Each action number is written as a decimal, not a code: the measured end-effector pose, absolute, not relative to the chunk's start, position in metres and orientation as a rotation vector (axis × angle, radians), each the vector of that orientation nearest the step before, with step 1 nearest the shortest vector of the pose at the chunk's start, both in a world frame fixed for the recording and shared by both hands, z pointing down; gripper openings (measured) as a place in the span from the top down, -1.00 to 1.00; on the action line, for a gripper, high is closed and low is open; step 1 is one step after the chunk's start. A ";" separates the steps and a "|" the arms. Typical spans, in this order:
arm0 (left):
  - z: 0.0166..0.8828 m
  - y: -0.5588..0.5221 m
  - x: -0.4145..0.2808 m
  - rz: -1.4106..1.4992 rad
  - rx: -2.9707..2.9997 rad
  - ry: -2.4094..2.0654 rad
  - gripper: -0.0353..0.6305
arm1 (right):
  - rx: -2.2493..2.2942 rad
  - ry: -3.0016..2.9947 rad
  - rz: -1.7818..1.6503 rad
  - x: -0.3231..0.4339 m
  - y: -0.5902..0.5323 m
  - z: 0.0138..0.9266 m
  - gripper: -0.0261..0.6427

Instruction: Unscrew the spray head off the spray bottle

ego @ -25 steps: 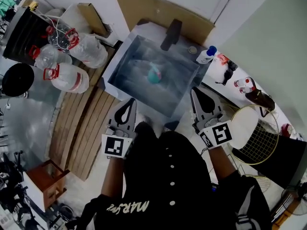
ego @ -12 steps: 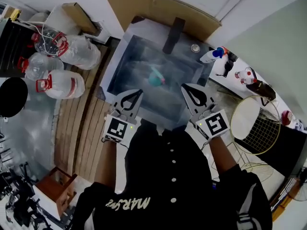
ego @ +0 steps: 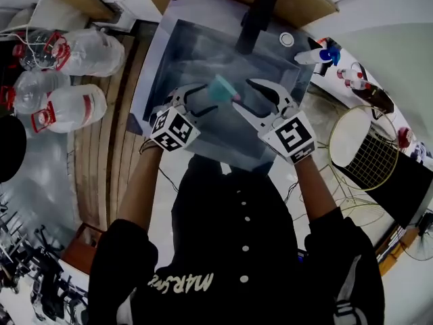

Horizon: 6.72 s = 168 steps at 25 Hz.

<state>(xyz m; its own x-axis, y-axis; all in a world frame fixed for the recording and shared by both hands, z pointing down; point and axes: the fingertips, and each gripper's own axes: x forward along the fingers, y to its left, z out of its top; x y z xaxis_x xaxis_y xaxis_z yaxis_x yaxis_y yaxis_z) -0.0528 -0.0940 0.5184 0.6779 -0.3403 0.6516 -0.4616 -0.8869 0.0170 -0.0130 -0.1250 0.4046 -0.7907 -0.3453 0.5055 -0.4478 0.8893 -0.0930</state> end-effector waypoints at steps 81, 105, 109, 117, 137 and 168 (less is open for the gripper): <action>0.621 -0.127 -0.008 0.939 2.828 -0.317 -0.23 | 1.129 -2.258 0.549 -0.036 -0.126 0.493 0.09; 0.617 -0.103 0.002 0.912 2.952 -0.029 -0.23 | -0.001 -2.483 -0.128 -0.050 -0.107 0.505 0.56; 0.617 -0.103 0.003 0.887 2.934 -0.037 -0.23 | -0.074 -2.455 -0.150 -0.050 -0.110 0.505 0.53; 0.618 -0.103 0.004 0.892 2.926 -0.054 -0.23 | 0.466 -2.516 0.137 -0.023 -0.125 0.472 -0.02; 0.621 -0.104 0.004 0.919 2.904 -0.147 -0.23 | 1.174 -2.359 0.754 -0.040 -0.103 0.483 -0.30; 0.618 -0.103 0.007 0.907 2.913 -0.132 -0.23 | 0.366 -2.488 0.002 -0.031 -0.124 0.518 0.19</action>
<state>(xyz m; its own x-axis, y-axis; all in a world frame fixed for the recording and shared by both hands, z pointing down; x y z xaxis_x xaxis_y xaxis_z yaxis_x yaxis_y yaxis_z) 0.0068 -0.1032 0.6184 0.8204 -0.0561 0.5691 -0.1080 -0.9925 0.0579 -0.0309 -0.1237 0.5184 -0.7718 -0.2601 0.5802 -0.2612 0.9616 0.0836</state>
